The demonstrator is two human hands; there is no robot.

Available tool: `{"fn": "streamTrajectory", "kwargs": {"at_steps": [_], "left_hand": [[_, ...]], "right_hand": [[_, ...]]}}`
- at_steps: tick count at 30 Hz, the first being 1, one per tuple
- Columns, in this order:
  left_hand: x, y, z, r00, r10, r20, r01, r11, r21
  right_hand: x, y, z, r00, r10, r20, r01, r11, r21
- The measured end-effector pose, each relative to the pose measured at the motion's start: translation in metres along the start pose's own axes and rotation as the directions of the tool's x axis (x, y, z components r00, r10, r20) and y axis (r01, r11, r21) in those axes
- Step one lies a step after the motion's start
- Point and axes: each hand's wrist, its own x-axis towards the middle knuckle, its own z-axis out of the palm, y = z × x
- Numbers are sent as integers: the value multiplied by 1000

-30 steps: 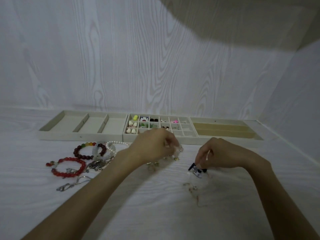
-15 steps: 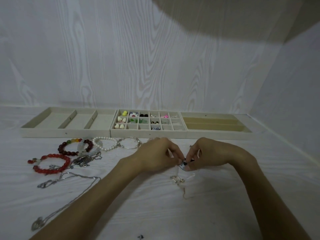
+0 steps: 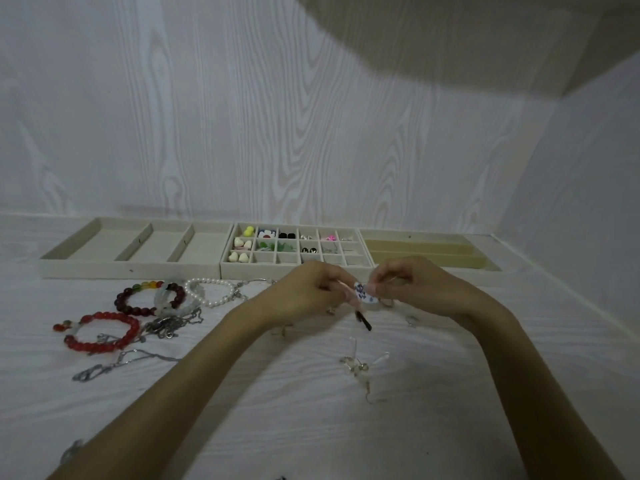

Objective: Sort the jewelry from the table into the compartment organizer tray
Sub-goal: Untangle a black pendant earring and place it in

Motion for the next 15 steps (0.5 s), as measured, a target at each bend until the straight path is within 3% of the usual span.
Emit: {"fn": "streamTrajectory", "kwargs": {"at_steps": [4,9,11,15], "left_hand": [[-4,-4,-11,1000,-26,-10,25,999,-23],[-7,7,-23,988,-22,-151,-4,985,-170],[-5,15,-31,982,-42,-185,-1,974,-228],[5,30,-57,974,-63,-216,25,985,-172]], "right_hand": [[0,-4,2,995,21,-100,2,976,218],[6,-12,8,989,20,-146,37,928,372],[14,-20,6,987,21,-157,41,925,378],[32,-42,-6,990,-6,-141,47,955,293]]}}
